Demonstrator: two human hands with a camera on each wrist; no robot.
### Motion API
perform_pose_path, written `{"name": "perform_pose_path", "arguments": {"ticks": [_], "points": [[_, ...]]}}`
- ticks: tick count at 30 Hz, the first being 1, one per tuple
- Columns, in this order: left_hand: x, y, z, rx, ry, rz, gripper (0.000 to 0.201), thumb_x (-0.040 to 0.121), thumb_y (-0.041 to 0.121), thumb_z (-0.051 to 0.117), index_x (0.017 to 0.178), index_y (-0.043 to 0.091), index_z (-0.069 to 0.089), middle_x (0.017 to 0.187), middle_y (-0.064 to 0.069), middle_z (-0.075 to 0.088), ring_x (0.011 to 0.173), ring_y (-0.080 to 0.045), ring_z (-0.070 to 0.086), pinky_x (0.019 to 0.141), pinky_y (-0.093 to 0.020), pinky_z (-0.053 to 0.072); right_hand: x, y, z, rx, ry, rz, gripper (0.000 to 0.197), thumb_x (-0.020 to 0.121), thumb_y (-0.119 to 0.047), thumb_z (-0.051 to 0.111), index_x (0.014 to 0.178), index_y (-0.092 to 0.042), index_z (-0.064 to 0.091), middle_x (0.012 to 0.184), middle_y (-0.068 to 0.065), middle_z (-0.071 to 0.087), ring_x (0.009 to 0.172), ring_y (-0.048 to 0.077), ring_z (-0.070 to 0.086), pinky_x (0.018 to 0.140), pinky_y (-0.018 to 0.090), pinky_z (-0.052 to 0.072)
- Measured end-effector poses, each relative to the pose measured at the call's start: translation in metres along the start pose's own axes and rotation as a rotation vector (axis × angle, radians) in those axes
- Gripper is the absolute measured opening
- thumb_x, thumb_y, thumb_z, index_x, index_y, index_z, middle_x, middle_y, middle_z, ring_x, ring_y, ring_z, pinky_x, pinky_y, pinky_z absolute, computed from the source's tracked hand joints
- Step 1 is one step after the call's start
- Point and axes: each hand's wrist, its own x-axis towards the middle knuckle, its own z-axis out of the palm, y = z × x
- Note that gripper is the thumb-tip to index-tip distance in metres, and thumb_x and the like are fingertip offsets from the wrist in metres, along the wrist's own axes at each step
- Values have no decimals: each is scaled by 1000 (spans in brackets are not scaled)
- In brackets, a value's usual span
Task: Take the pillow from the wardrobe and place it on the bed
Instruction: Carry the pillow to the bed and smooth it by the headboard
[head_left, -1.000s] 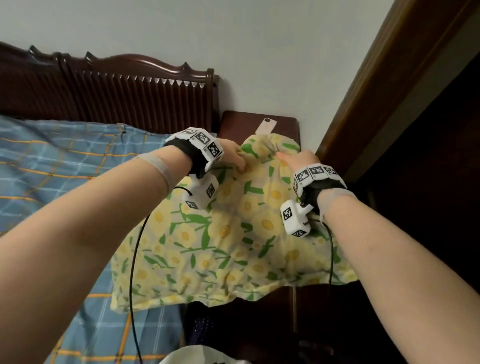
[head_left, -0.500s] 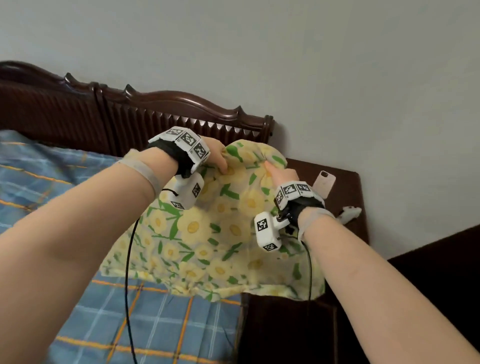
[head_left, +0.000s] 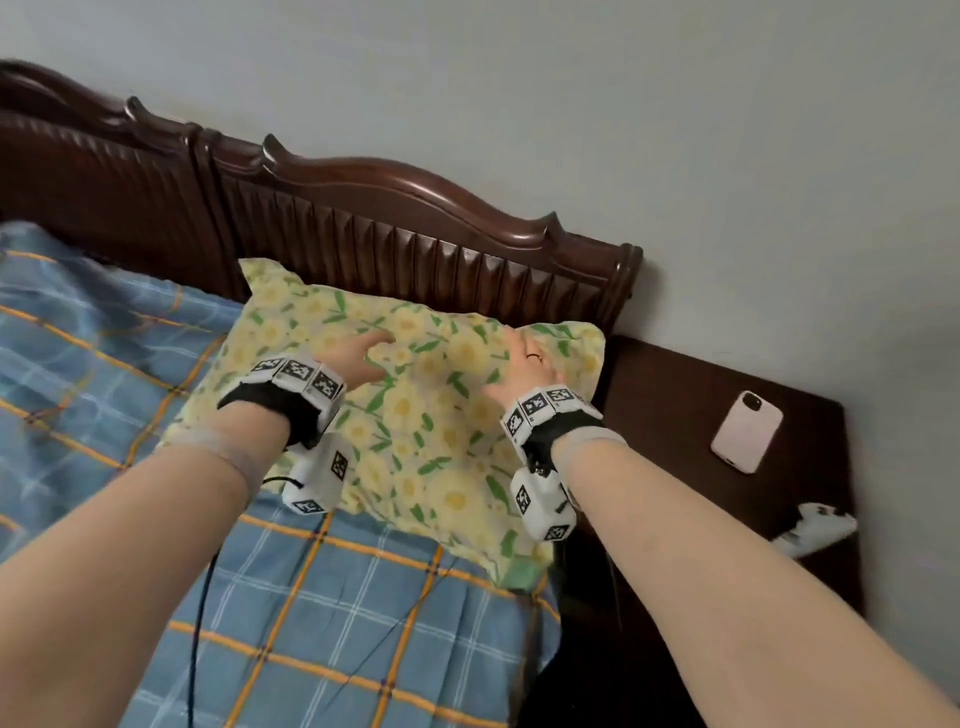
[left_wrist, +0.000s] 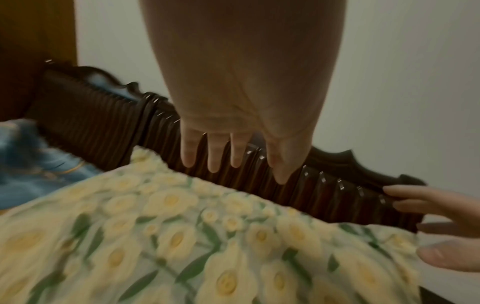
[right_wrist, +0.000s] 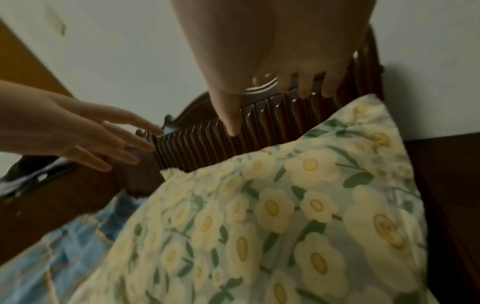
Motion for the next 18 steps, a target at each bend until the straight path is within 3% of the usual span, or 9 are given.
{"name": "perform_pose_path", "arguments": {"ticks": [4,9,12,14,16,18], "points": [[30,-44,40,-81,-48,-160,65,88,15,59,146,19,27,151,-15,32,131,-33,41,100,-38,39,50,6,15,-135,-131,-17,91,87,-32,61,151,-34,-3,162,-4,-10,149,30,2,115,54,15],[69,-94,75,-257,48,-433,83,81,25,68,147,26,18,149,-23,28,130,-41,39,99,-48,42,101,21,35,-219,-162,-16,103,79,-45,68,150,-37,-6,161,-3,-14,147,40,-7,113,63,11],[82,-115,98,-400,190,-697,96,75,41,70,149,19,12,143,-27,37,121,-44,48,96,-52,46,122,30,44,-323,-191,-37,105,76,-50,69,150,-35,-4,161,3,-11,146,42,-8,113,66,9],[81,-125,115,-487,237,-843,94,75,42,70,147,12,17,135,-27,45,113,-42,54,90,-49,49,131,32,51,-349,-234,-20,105,74,-53,69,150,-33,-1,161,6,-6,146,43,-5,112,68,10],[80,-133,129,-585,275,-911,87,74,38,71,143,10,25,133,-24,49,112,-41,55,92,-48,50,138,31,58,-343,-242,6,106,74,-50,71,150,-31,0,161,6,-4,145,44,-3,111,69,10],[78,-141,142,-636,289,-948,90,75,41,69,144,9,21,138,-25,44,117,-42,52,97,-50,47,142,30,63,-347,-251,30,106,74,-45,73,151,-30,1,161,7,-3,145,45,-2,110,69,10]]}}
